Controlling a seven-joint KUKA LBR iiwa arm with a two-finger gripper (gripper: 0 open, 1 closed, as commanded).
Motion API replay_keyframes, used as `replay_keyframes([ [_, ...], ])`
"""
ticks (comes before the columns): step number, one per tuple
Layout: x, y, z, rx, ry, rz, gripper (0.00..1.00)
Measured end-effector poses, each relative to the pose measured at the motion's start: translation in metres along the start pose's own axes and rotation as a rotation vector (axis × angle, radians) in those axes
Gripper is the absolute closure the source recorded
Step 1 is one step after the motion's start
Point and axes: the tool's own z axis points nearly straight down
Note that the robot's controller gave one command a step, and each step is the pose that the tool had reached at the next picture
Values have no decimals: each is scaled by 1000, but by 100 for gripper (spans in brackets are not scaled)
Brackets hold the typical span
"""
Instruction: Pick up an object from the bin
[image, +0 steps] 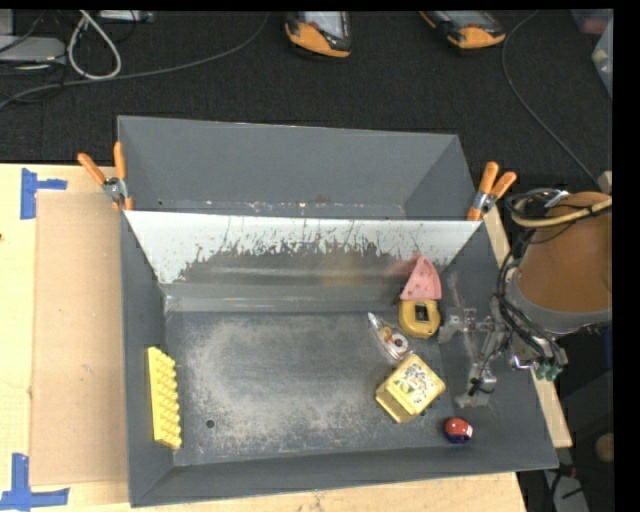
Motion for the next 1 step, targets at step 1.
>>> replay_keyframes([
  [1,0,0,0,0,0,-1,0],
])
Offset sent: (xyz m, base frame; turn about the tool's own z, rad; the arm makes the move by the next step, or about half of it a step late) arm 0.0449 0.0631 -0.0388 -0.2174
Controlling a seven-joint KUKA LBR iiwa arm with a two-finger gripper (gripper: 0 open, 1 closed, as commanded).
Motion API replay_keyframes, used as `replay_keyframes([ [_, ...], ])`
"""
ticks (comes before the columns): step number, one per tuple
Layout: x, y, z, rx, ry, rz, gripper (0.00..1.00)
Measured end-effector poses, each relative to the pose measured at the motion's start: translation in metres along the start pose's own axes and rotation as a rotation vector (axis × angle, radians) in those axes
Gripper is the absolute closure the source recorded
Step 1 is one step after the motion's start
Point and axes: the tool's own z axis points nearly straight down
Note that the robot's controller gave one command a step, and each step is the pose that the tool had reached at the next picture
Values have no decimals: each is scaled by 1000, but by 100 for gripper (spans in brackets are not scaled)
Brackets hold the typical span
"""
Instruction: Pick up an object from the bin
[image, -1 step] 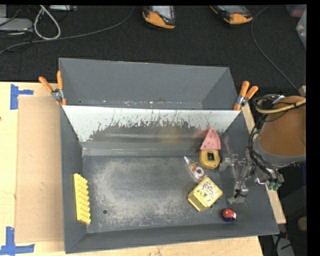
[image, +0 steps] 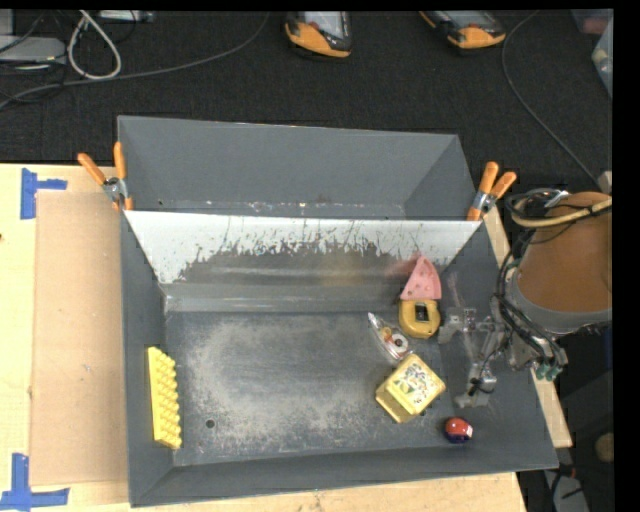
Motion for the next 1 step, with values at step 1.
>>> replay_keyframes([
  [1,-28,35,22,3,-4,-125,0],
])
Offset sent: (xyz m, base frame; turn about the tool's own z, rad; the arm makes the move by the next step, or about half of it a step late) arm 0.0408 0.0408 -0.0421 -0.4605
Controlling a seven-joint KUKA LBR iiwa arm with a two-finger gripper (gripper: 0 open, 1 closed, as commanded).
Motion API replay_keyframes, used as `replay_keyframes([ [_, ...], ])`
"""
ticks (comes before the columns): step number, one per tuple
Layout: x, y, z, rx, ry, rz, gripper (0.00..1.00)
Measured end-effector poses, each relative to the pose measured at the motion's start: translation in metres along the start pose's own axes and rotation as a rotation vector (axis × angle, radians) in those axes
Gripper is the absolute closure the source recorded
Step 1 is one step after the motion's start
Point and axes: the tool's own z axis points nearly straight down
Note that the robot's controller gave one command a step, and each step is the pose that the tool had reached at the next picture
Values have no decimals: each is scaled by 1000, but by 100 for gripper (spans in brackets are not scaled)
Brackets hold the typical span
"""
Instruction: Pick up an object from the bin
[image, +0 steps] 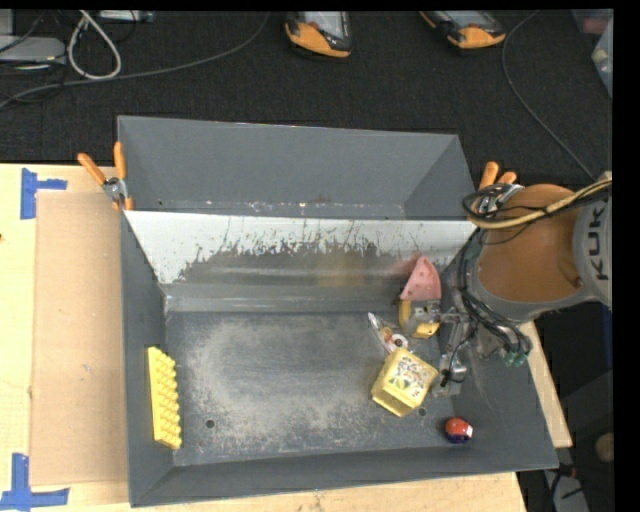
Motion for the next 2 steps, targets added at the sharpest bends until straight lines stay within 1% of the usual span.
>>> replay_keyframes([
  [1,-13,11,18,-6,0,-333,0],
  [2,12,53,37,-6,3,-144,0],
])
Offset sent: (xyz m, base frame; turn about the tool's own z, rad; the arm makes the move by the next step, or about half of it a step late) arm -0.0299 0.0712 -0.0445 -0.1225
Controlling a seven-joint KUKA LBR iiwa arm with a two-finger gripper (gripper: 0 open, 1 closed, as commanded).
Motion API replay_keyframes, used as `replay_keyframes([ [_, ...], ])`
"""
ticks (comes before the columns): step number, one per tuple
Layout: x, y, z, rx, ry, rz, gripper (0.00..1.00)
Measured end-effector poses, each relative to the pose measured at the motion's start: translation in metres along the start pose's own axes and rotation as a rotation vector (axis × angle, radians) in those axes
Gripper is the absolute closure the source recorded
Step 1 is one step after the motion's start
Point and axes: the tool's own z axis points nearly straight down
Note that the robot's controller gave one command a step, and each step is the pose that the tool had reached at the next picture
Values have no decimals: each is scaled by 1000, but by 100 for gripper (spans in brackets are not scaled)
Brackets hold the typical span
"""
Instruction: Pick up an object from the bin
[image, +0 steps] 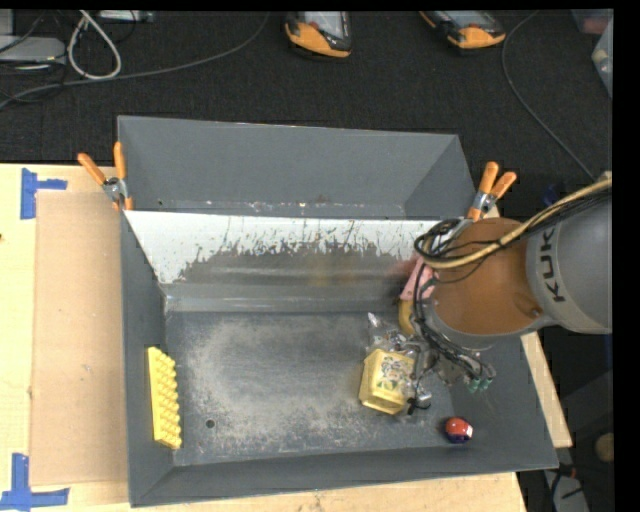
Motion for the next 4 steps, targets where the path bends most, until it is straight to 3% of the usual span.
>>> replay_keyframes([
  [1,0,18,10,2,-11,-136,100],
  [3,0,14,10,6,-17,-161,100],
  [4,20,2,-14,4,-10,-479,100],
])
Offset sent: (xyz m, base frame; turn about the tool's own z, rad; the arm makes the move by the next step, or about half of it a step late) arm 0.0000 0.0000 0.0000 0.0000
